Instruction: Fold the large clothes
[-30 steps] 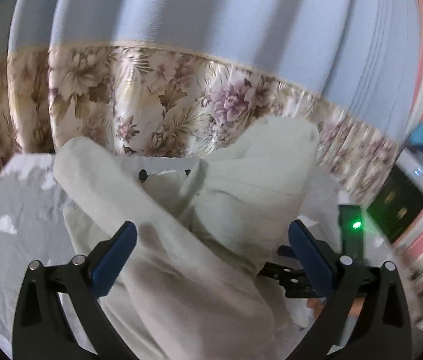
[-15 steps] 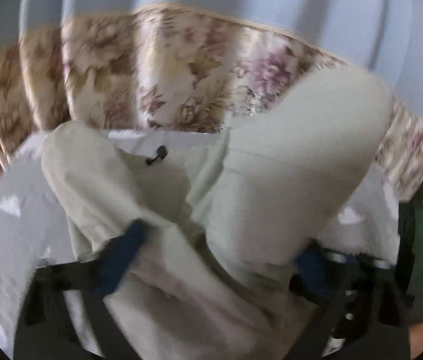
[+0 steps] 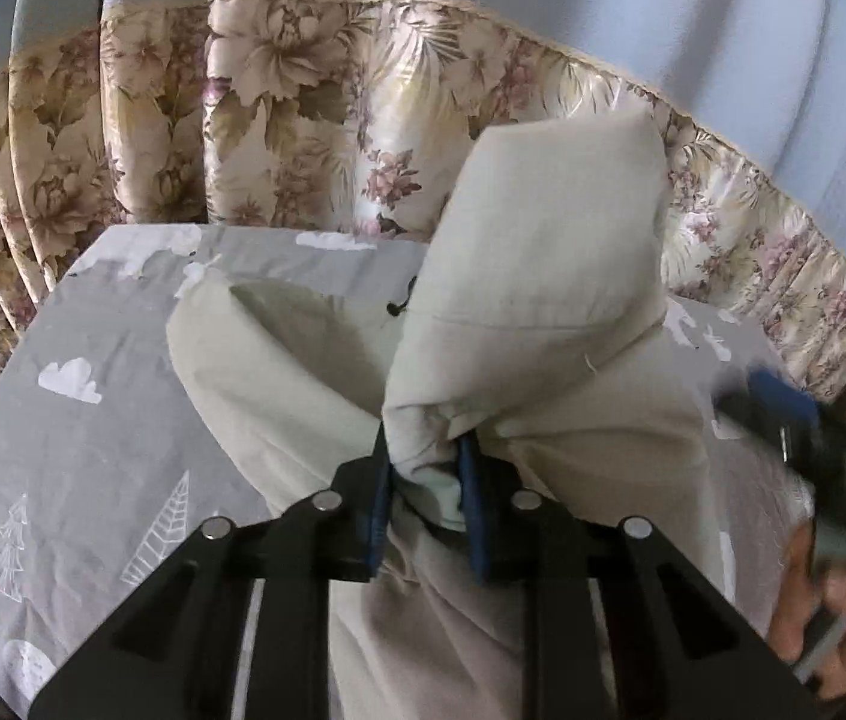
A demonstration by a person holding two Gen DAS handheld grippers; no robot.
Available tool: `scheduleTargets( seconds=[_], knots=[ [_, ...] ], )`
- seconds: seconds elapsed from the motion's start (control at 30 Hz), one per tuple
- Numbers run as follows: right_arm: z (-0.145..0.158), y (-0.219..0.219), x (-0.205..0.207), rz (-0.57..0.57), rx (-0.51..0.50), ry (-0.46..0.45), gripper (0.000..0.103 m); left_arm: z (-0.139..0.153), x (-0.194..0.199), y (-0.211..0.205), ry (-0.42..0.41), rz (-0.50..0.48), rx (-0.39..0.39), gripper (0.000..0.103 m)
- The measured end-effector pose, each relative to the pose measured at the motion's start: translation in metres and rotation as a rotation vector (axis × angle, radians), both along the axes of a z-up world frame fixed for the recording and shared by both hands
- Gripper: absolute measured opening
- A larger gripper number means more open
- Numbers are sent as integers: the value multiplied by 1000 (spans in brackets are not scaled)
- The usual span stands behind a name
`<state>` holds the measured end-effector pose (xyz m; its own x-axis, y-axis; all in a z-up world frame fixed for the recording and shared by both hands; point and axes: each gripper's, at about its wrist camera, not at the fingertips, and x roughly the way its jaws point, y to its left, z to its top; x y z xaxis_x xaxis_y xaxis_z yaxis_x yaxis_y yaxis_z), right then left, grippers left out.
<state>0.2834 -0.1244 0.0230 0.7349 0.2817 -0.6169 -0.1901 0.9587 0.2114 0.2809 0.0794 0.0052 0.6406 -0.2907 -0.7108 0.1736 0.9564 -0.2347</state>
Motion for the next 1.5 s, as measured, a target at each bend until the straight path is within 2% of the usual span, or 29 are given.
scheduleTargets(
  seconds=[0.1,0.13,0.23,0.27,0.33,0.43,0.5,0.53,0.6,0.67,0.73,0.8,0.9,0.93,1.0,1.03,1.2,1.27,1.4,1.5],
  knots=[
    [8,25,36,-6,-8,13,100,-8,-2,10,28,-13,21,33],
    [6,36,48,-5,-39,30,100,-11,-2,13,42,-20,27,37],
    [-20,77,80,59,-141,143,100,-26,1,33,97,-2,37,55],
    [-29,96,82,77,-215,151,100,-31,3,43,113,28,39,67],
    [-41,117,81,88,-317,141,100,-34,3,56,122,82,35,79],
    [-65,138,76,60,-462,85,100,-27,-1,70,106,111,-17,79],
    [-70,140,71,59,-482,72,100,-18,-7,76,71,144,-36,78],
    [-70,139,72,59,-479,74,100,-12,-9,79,52,167,-49,78],
    [-70,135,75,68,-451,88,100,2,-16,81,4,159,-141,79],
    [-65,119,73,77,-356,84,100,9,-16,75,-14,110,-213,85],
    [-52,102,68,61,-250,66,100,7,-13,61,-4,78,-179,86],
    [-35,68,55,0,-135,46,100,-1,-7,48,24,90,-97,86],
    [-21,36,33,-46,-112,1,100,-11,-2,40,53,75,-68,86],
    [-20,29,27,-45,-113,1,100,-15,0,38,64,88,-24,86],
    [-26,16,15,-49,-113,19,100,-35,3,33,104,118,167,94],
    [-29,13,12,-48,-107,27,100,-44,5,34,126,111,202,98],
    [-58,8,0,-16,-75,76,100,-68,10,47,171,114,130,102],
    [-67,6,-1,-7,-23,79,100,-71,11,46,169,109,123,102],
    [-68,2,3,22,23,96,100,-65,9,55,175,105,49,102],
    [-69,0,4,52,36,113,100,-45,3,52,130,122,63,101]
  ],
)
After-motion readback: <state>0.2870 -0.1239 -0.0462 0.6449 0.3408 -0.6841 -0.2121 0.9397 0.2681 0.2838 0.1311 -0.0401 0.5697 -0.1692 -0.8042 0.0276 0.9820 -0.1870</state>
